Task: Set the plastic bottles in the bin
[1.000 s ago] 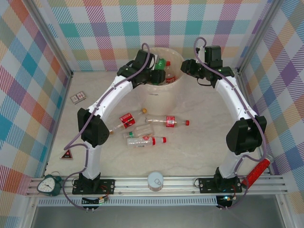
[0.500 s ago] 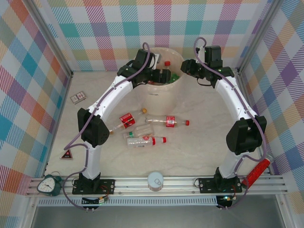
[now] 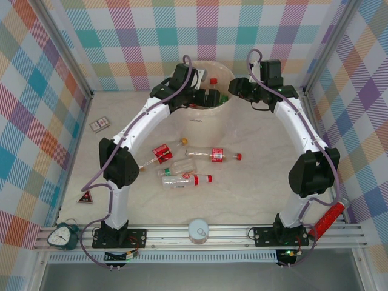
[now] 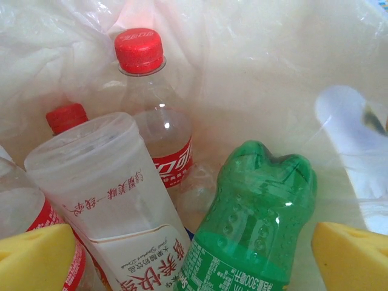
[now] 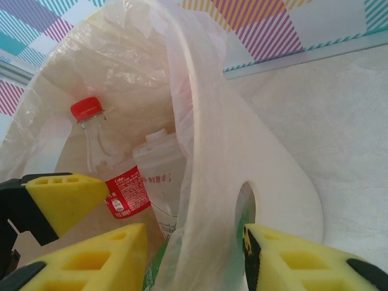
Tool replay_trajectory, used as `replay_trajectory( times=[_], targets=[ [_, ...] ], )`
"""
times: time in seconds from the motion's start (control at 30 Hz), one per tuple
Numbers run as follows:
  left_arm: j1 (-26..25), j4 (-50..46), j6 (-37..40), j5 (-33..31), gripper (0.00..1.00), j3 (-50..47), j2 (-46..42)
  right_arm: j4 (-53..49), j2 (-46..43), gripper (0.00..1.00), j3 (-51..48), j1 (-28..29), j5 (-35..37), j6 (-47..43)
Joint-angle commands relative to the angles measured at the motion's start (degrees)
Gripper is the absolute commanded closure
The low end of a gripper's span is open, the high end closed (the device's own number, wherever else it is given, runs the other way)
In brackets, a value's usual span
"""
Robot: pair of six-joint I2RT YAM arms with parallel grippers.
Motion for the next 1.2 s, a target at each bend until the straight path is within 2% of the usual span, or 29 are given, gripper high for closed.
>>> replay_trajectory(
  times=[0.0, 0.2, 0.3, 0.4, 0.57, 0.7, 0.8, 1.0, 1.17],
  targets=[
    [-0.42, 0.8, 1.08, 1.23, 0.0, 0.89, -4.72, -4.01, -1.03, 0.5, 0.93, 0.21, -0.6, -1.12],
    [-0.36, -0.62, 1.96, 1.75, 0.0, 3.71, -7.34, -4.66, -3.23, 0.28, 2.27, 0.15, -0.35, -2.31],
    [-0.38, 1.66, 3.39, 2.91, 0.0, 1.49, -11.02, -5.62, -4.24, 0.17, 3.31, 0.2, -0.35, -3.17],
    [-0.42, 5.08, 5.28, 2.79, 0.0, -2.65, -16.19, -6.02, -5.22, 0.0, 3.5, 0.14, 0.06, -3.7],
    [-0.33, 7.04, 9.12, 0.6, 0.0, -8.53, -25.59, -6.74, -5.96, 0.01, 3.54, -0.08, 0.12, -4.09],
    [-0.12, -0.75, 10.88, -5.8, 0.0, -9.64, -31.92, -5.04, -7.52, 0.01, 1.79, -0.12, -1.43, -3.32],
    [1.16, -5.69, 9.9, -9.51, 0.0, -14.11, -36.83, -2.81, -9.42, 0.01, -0.52, -0.12, -2.58, -2.25],
    [7.23, -11.64, 4.97, -10.54, 0.0, -29.11, -45.87, -1.47, -13.9, 0.01, -4.68, -0.1, -3.16, -1.8],
    [13.81, -15.2, 2.98, -7.32, 0.1, -39.83, -47.72, -1.0, -18.23, 0.01, -8.91, -0.11, -2.75, -2.24]
  ],
)
